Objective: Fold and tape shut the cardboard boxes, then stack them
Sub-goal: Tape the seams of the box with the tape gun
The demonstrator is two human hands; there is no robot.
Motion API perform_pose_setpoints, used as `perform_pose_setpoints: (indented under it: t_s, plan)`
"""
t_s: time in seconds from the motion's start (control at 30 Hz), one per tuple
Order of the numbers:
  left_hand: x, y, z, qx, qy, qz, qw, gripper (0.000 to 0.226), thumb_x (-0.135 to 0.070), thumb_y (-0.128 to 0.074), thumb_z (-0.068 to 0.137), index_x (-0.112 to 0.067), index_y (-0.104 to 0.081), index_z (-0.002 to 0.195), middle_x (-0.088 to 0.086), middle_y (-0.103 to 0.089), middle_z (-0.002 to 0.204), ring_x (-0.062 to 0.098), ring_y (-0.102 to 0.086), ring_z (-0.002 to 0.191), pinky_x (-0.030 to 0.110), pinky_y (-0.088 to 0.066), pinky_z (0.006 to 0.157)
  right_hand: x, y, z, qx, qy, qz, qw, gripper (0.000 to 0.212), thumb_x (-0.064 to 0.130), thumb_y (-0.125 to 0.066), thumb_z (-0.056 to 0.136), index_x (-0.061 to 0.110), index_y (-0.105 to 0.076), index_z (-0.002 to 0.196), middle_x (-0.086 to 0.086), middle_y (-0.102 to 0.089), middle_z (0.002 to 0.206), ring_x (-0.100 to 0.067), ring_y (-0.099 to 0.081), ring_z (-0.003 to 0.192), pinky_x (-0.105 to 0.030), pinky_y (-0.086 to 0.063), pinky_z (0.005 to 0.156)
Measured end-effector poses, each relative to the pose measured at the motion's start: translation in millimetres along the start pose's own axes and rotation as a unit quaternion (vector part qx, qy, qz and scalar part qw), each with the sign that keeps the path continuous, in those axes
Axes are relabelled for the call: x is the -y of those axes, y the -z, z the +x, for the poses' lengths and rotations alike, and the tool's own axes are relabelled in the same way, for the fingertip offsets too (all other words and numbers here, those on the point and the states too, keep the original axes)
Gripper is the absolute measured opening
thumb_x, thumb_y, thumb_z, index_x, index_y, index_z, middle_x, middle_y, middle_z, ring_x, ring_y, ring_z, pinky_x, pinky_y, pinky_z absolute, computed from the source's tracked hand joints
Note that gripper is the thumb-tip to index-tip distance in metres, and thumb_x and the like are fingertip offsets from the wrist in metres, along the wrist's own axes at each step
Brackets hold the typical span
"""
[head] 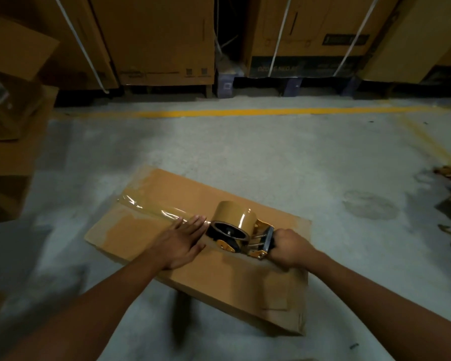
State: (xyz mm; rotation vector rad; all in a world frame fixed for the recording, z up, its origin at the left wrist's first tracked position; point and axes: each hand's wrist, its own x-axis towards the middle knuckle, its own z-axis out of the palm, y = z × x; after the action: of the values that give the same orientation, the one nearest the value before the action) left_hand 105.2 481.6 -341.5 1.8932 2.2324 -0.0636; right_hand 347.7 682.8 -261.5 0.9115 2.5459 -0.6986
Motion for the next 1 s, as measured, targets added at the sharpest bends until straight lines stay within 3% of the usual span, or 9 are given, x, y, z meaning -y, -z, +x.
perform_pose_setpoints:
  t_s: [0.07, 0.17, 0.3, 0.4, 0.57, 0.73, 0.87, 0.93, 1.0]
  plan:
    - [-0.7, 0.1, 2.9, 0.004, 0.009, 0.009, 1.000, 0.069, -0.055, -0.013, 0.100, -0.019, -0.014, 0.159, -0.002, -0.003, 0.167, 0.009, 0.009, 0.151, 0.039, -0.002, 0.122, -22.0, 3.3, -14.1, 0.008, -0.033, -0.012, 0.999, 0.013, 0.033, -0.062, 0.092, 0.022, -0.057, 0.096, 0.000, -0.060, 0.091, -0.018, -0.061, 0.085, -0.031, -0.052, 0.077]
    - [-11.0, 5.4, 4.2, 0.017, 0.029, 0.021, 0.999, 0.076, -0.056, -0.005, 0.094, -0.019, -0.015, 0.159, -0.002, -0.002, 0.167, 0.012, 0.001, 0.153, 0.041, -0.004, 0.122, -43.0, 4.9, -28.3, 0.014, -0.062, -0.010, 0.998, 0.011, 0.027, -0.062, 0.090, 0.018, -0.057, 0.094, -0.002, -0.060, 0.089, -0.019, -0.062, 0.085, -0.031, -0.051, 0.074]
    - [-39.8, 5.1, 6.0, -0.052, -0.027, 0.038, 0.998, 0.070, -0.051, -0.022, 0.098, -0.011, -0.033, 0.154, 0.007, -0.027, 0.162, 0.020, -0.021, 0.151, 0.046, -0.023, 0.119, -42.6, 6.0, -31.0, 0.007, -0.046, -0.002, 0.999, 0.011, 0.031, -0.063, 0.089, 0.021, -0.058, 0.091, -0.001, -0.060, 0.088, -0.018, -0.061, 0.084, -0.031, -0.052, 0.075]
    - [-71.8, 1.6, 17.9, -0.026, -0.082, 0.000, 0.996, 0.066, -0.051, -0.023, 0.101, -0.011, -0.038, 0.150, 0.010, -0.030, 0.161, 0.022, -0.017, 0.152, 0.045, -0.012, 0.123, -43.2, 7.8, -32.3, 0.004, -0.040, 0.010, 0.999, 0.012, 0.032, -0.062, 0.089, 0.020, -0.062, 0.092, -0.003, -0.065, 0.092, -0.018, -0.063, 0.085, -0.034, -0.055, 0.080]
    - [-96.5, 8.7, 25.8, -0.001, -0.066, -0.019, 0.998, 0.052, -0.044, -0.023, 0.106, -0.011, -0.053, 0.134, 0.012, -0.045, 0.151, 0.023, -0.027, 0.148, 0.043, -0.003, 0.125, -42.2, 7.7, -36.8, 0.003, -0.027, 0.012, 1.000, 0.014, 0.031, -0.062, 0.091, 0.018, -0.064, 0.097, -0.006, -0.063, 0.091, -0.018, -0.059, 0.083, -0.031, -0.050, 0.075]
    - [-92.2, 4.9, 26.3, -0.003, -0.060, -0.011, 0.998, 0.076, -0.053, -0.001, 0.095, -0.015, -0.048, 0.141, 0.009, -0.040, 0.156, 0.021, -0.027, 0.149, 0.042, -0.004, 0.124, -43.7, 9.8, -41.5, -0.014, -0.026, 0.006, 1.000, 0.014, 0.028, -0.062, 0.091, 0.016, -0.063, 0.098, -0.002, -0.056, 0.086, -0.018, -0.057, 0.081, -0.029, -0.046, 0.071]
    - [-86.7, 2.1, 27.5, -0.002, -0.071, -0.003, 0.997, 0.072, -0.053, -0.006, 0.097, -0.017, -0.033, 0.154, 0.002, -0.026, 0.162, 0.017, -0.015, 0.152, 0.043, -0.012, 0.124, -57.7, 9.6, -51.7, -0.014, -0.044, -0.010, 0.999, 0.023, 0.032, -0.064, 0.090, 0.014, -0.066, 0.104, -0.001, -0.060, 0.088, -0.016, -0.060, 0.080, -0.030, -0.052, 0.072]
    - [-83.8, -0.3, 28.6, -0.019, -0.069, 0.020, 0.997, 0.067, -0.051, -0.015, 0.101, -0.014, -0.038, 0.152, 0.004, -0.033, 0.160, 0.015, -0.020, 0.149, 0.047, -0.026, 0.120, -74.3, 8.9, -60.1, -0.011, -0.049, -0.020, 0.999, 0.018, 0.035, -0.065, 0.089, 0.019, -0.064, 0.096, 0.002, -0.059, 0.085, -0.014, -0.059, 0.078, -0.025, -0.047, 0.066]
    - [-83.8, -1.5, 30.4, -0.016, -0.064, 0.020, 0.998, 0.069, -0.052, -0.015, 0.101, -0.013, -0.035, 0.153, 0.002, -0.029, 0.162, 0.016, -0.018, 0.150, 0.048, -0.022, 0.120, -89.5, 8.0, -69.2, -0.010, -0.057, -0.021, 0.998, 0.014, 0.034, -0.065, 0.089, 0.022, -0.059, 0.087, 0.005, -0.055, 0.077, -0.012, -0.057, 0.072, -0.021, -0.040, 0.060]
